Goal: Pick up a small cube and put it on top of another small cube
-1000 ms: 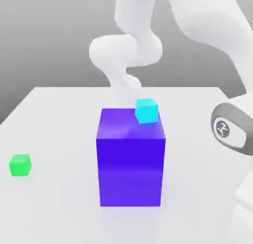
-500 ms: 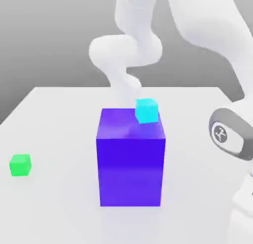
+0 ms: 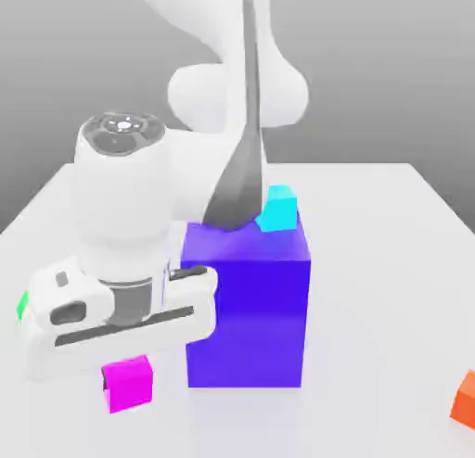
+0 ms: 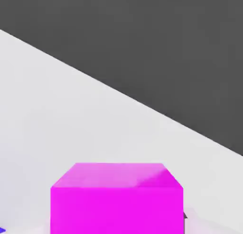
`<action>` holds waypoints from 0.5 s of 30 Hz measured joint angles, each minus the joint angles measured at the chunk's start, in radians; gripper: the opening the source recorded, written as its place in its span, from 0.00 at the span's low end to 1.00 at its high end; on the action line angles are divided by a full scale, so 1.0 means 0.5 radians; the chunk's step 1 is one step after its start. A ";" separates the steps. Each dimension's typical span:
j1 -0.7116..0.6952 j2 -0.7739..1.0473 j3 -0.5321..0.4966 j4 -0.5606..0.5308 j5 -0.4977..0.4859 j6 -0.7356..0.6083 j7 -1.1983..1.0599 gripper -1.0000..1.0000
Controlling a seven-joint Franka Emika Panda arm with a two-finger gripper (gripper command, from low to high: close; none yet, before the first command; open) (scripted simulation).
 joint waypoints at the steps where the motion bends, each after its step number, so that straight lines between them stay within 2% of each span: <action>1: -0.097 -0.051 -0.062 -0.061 0.014 0.012 -0.098 0.00; 6: -0.788 -0.292 -0.361 -0.371 0.178 0.064 -0.751 0.00; 7: -0.902 -0.295 -0.363 -0.401 0.224 0.087 -0.844 0.00; 10: -1.010 -0.210 -0.237 -0.420 0.342 0.185 -0.983 0.00; 15: -0.962 0.010 -0.120 -0.412 0.530 0.386 -1.126 0.00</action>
